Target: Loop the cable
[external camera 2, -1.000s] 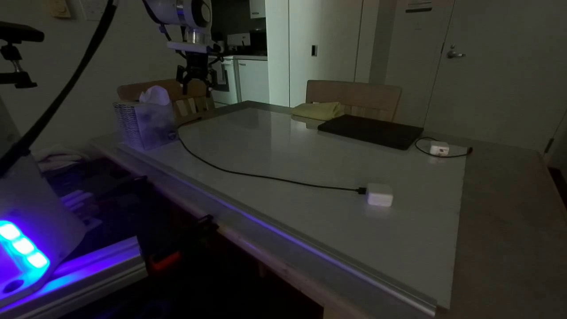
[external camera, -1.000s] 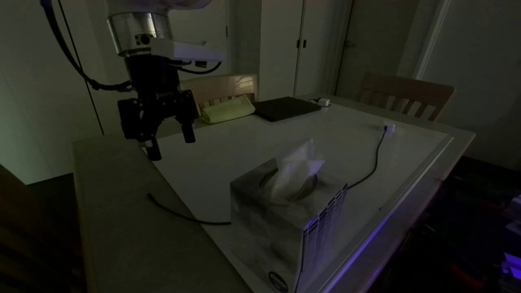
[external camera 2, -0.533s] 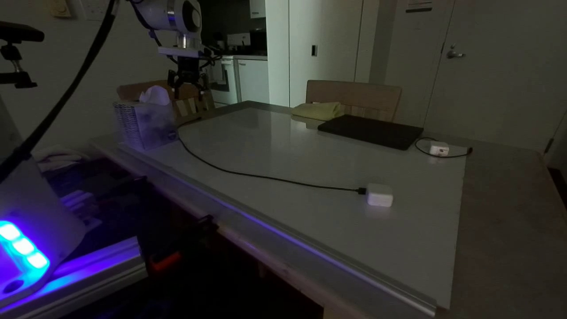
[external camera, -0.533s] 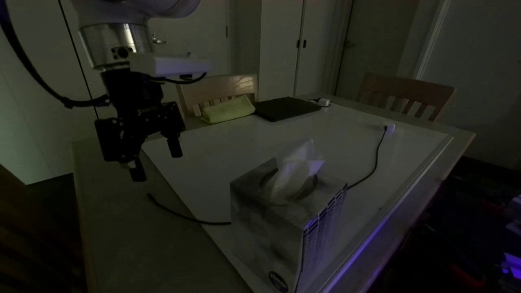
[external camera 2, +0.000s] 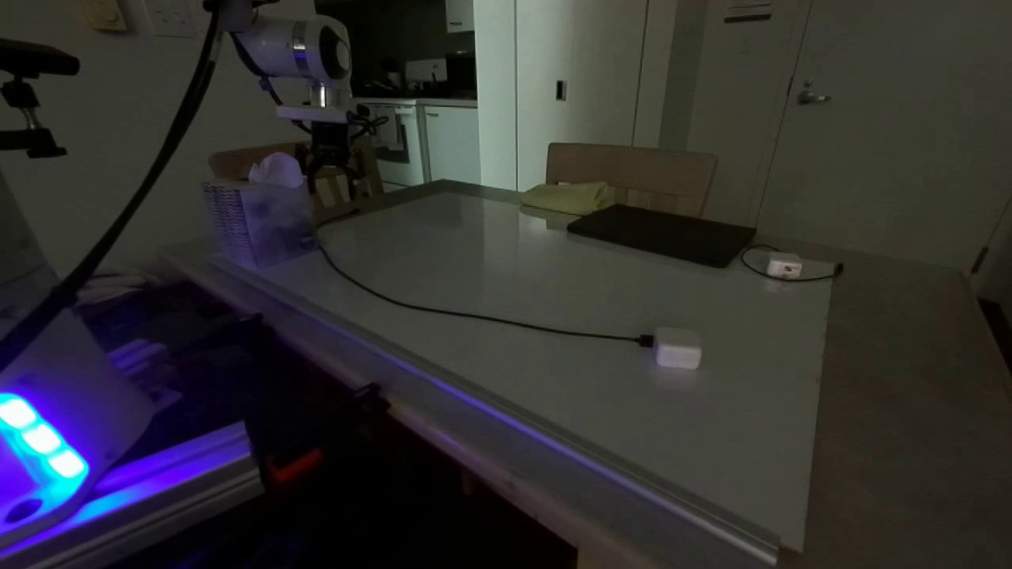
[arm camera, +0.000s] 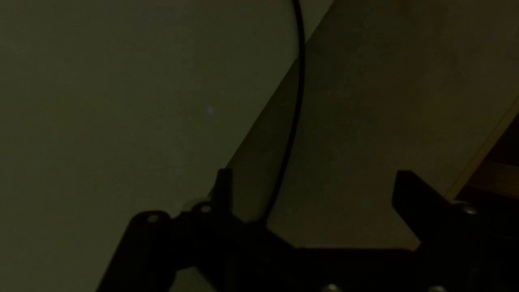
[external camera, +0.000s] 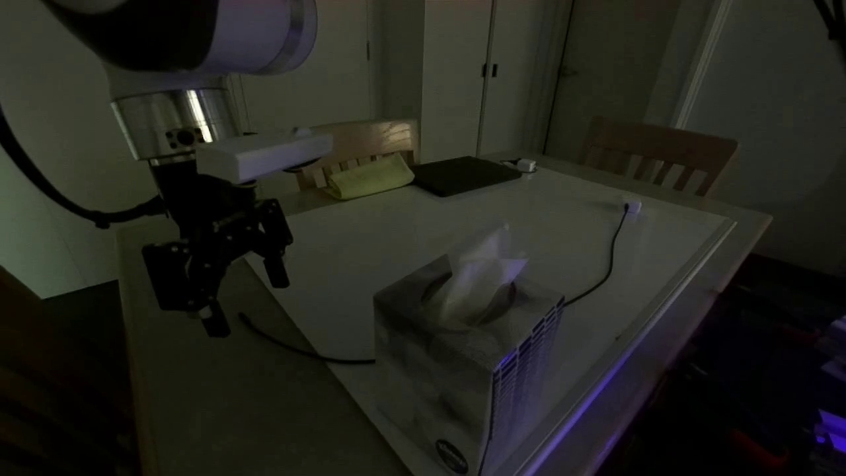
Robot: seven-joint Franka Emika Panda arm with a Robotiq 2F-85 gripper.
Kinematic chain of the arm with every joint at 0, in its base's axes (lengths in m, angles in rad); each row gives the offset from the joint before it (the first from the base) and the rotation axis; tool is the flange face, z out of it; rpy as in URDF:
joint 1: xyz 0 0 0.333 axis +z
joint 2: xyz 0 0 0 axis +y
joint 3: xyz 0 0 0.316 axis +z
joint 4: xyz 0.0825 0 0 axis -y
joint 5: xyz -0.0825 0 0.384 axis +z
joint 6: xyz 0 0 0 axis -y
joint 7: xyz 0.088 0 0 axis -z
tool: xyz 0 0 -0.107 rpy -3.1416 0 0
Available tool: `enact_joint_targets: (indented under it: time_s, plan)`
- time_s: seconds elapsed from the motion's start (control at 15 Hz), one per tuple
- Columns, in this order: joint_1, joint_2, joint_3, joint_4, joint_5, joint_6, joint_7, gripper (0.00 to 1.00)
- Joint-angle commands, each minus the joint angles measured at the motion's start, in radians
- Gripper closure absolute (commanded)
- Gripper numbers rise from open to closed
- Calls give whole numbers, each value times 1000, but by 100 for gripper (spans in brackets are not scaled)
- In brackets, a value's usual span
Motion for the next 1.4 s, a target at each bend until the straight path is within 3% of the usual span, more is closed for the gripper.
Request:
enact_joint_targets:
  time_s: [0.0,0.4,0.6,0.8,1.07,1.33]
  plan:
    - [0,1,-4,7,-5,8,-1,0]
    - [-46,-19,14,-53,24,164,-25,0]
    - [-101,-28,59,-98,88,234,-71,0]
    - [-139,-20,92,-81,150,151,-106,0]
    - [-114,-23,49,-47,122,86,3,0]
    - [-84,11,26,38,124,-44,16,0]
